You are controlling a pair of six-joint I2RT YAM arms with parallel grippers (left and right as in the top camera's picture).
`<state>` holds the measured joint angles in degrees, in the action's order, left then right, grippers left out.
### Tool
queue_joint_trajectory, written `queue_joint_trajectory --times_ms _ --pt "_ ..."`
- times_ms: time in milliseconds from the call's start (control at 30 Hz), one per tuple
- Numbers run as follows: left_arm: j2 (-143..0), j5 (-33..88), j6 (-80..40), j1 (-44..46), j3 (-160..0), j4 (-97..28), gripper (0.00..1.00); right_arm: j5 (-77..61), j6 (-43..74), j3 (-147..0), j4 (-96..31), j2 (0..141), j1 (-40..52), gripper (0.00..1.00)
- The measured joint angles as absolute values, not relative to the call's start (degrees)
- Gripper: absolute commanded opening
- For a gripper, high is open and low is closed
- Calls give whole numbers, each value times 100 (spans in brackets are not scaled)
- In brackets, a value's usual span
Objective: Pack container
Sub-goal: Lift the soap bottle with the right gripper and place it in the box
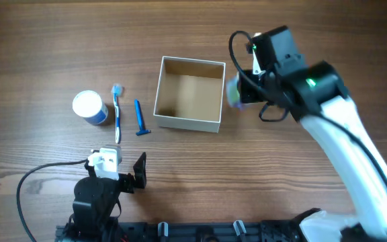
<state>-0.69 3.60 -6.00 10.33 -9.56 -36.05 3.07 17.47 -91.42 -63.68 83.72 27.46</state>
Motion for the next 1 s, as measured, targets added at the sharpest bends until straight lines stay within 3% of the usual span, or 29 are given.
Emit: queue_joint_trajectory --times_ms 233,467,767,800,900,933,1000 --pt "-69 360 -602 1033 -956 -3607 100 305 1848 -9362 -5616 8715 3404 4" --pt "-69 360 -600 1033 -956 -3605 100 307 2073 -9347 -4921 10401 3446 5" --pt "-69 360 -602 1033 -956 -3605 100 921 2143 -9347 -4506 10989 3319 10" --pt "-69 360 -602 1033 -958 -3605 100 937 2141 -9347 -4466 10995 3260 15" --pt "-69 360 -600 1033 -956 -3605 100 976 2126 -9347 -4375 10995 3070 67" --pt "-69 360 -602 1033 -956 -3607 100 982 2056 -9347 -4292 10995 3006 76" --pt "-69 360 -602 1033 -956 -3605 100 993 1900 -9349 -4169 10995 2978 84"
